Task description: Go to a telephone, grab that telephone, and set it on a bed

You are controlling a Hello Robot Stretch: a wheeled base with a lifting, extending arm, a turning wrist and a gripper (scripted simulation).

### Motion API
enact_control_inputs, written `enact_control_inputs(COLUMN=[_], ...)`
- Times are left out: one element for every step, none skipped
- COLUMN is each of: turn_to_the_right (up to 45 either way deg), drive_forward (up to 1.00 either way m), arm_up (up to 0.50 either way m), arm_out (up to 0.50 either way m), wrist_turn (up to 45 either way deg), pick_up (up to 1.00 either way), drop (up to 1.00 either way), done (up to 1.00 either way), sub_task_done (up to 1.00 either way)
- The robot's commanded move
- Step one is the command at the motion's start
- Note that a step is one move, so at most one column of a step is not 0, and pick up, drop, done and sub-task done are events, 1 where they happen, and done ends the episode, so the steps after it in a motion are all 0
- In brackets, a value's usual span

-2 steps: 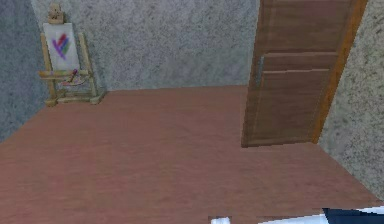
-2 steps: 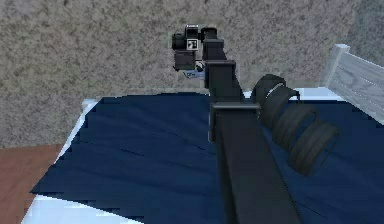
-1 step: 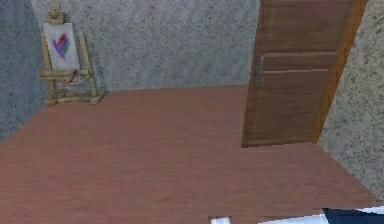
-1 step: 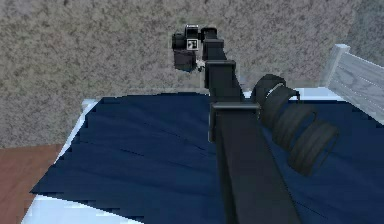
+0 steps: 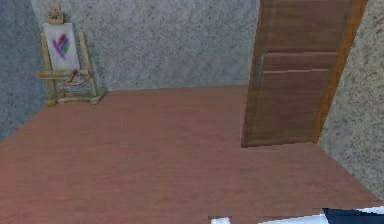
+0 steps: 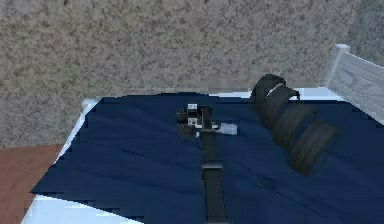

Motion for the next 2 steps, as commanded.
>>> enact_control_inputs(turn_to_the_right=[0.0,0.0], drive_forward=[0.0,0.0], arm_up=[-0.32,0.0], arm_out=[0.0,0.0], wrist_turn=[0.0,0.0], pick_up=[0.0,0.0], drop=[0.0,1.0], done=[0.0,0.0], sub_task_done=[0.0,0.0])
